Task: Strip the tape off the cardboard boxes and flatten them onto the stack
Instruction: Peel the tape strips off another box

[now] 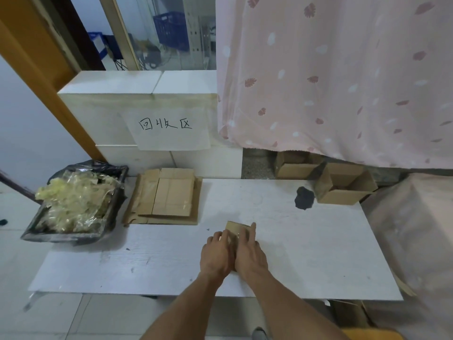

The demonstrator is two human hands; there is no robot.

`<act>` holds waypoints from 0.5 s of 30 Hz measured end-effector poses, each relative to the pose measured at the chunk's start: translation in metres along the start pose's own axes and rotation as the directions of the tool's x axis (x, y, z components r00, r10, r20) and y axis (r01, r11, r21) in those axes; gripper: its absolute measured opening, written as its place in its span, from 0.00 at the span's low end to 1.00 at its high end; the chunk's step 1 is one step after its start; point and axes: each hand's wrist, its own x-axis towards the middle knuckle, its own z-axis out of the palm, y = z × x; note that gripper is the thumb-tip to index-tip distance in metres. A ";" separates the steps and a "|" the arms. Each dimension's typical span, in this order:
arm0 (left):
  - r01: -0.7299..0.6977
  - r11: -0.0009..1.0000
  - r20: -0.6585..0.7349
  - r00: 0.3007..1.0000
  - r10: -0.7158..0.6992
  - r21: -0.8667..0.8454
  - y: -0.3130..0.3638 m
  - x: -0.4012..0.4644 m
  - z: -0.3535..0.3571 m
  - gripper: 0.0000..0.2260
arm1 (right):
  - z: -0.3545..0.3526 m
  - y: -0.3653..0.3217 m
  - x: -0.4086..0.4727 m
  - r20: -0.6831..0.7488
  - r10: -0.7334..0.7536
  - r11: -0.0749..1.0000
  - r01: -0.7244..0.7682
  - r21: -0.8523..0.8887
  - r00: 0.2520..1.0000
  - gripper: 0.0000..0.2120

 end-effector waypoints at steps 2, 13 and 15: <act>-0.010 1.000 0.030 1.000 0.010 -0.024 0.001 -0.004 -0.001 0.21 | -0.001 0.000 0.000 0.041 -0.009 1.000 0.008 0.029 0.999 0.38; -0.022 0.997 0.007 1.000 0.022 0.079 0.001 -0.029 0.017 0.43 | -0.004 -0.009 -0.002 -0.087 0.037 0.998 -0.031 0.063 0.996 0.13; 0.029 0.995 -0.005 1.000 -0.028 0.097 -0.002 -0.030 0.026 0.47 | -0.002 -0.012 -0.001 -0.090 0.048 0.999 -0.048 0.008 0.995 0.14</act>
